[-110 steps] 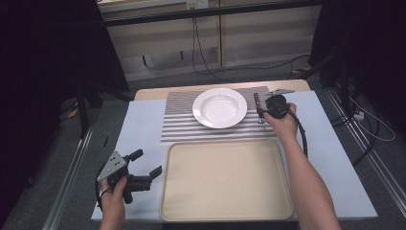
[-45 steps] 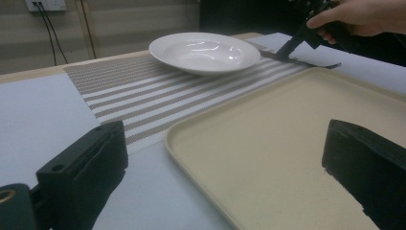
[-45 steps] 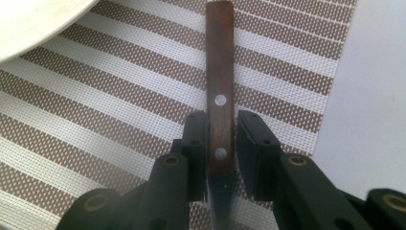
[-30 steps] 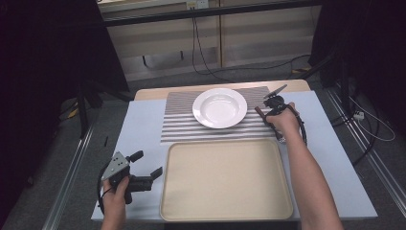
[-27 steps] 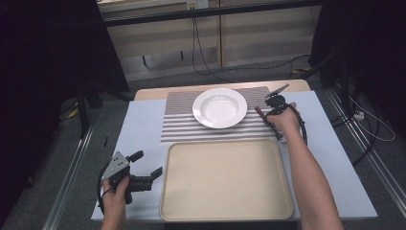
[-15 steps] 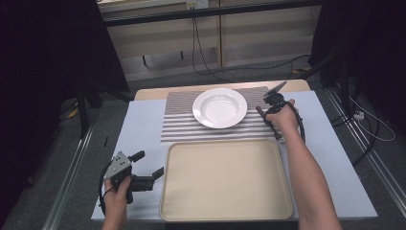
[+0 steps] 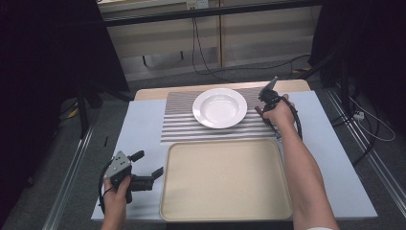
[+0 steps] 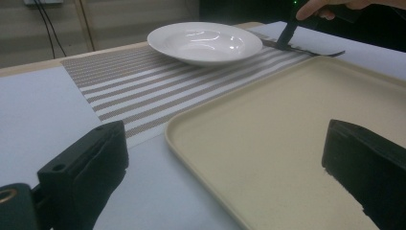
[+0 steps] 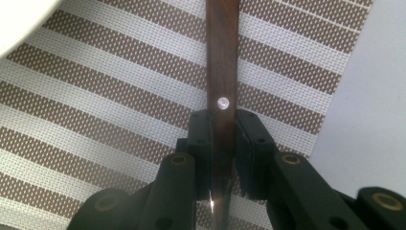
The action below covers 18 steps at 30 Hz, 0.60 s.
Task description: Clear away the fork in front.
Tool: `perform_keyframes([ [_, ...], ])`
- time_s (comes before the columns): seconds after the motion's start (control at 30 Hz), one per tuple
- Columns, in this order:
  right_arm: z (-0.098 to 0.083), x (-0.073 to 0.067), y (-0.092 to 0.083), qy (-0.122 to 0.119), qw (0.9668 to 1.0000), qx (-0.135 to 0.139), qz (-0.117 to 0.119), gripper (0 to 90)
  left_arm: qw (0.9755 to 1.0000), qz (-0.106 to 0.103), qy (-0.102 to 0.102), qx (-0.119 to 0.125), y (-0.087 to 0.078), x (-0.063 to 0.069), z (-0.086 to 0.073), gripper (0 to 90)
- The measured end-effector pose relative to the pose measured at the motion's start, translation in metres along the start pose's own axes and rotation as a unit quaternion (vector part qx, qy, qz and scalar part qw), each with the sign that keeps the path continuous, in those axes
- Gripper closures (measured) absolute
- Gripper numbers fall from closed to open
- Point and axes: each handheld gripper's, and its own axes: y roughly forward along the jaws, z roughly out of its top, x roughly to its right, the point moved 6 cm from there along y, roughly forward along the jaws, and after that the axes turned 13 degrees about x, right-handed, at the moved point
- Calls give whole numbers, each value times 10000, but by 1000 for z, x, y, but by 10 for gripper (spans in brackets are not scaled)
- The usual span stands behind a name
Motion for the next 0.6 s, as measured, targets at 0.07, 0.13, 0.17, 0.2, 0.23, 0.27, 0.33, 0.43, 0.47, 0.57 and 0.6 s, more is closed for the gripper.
perform_keyframes([
  [0.07, -1, 1, -1, 59, 9999, 90, 45, 778, 10000, 13, -5, 13, -1, -1, 0, 22],
  [0.13, -3, 1, -1, 12, 9998, 181, 78, 779, 10000, 16, 4, 19, -2, -1, 1, 22],
  [0.17, -3, 0, -2, 18, 9997, 207, 98, 779, 10000, 21, 1, 31, -2, -1, 1, 22],
  [0.2, -4, -1, -3, 9, 9995, 263, 156, 779, 10000, 22, 2, 24, -2, -1, 1, 23],
  [0.23, -3, -1, -4, 55, 9992, 357, 167, 779, 10000, 24, -1, 32, -2, -1, 1, 22],
  [0.27, -3, -1, -5, 71, 9990, 410, 181, 779, 10000, 37, -23, 43, -2, -1, 1, 22],
  [0.33, -3, -1, -8, 113, 9983, 511, 256, 778, 10000, 20, -2, 47, -3, -1, 2, 22],
  [0.43, -3, -1, -12, 217, 9960, 801, 324, 779, 10000, 17, -16, 59, -3, 0, 2, 22],
  [0.47, -3, -1, -14, 214, 9954, 878, 325, 778, 10000, 16, -24, 64, -2, 0, 2, 22],
  [0.57, 0, 0, -22, 315, 9916, 1218, 314, 778, 10000, 18, -33, 68, -2, 0, 2, 22],
  [0.6, 1, 1, -24, 320, 9901, 1331, 301, 778, 10000, 14, -37, 71, -2, 0, 2, 22],
])
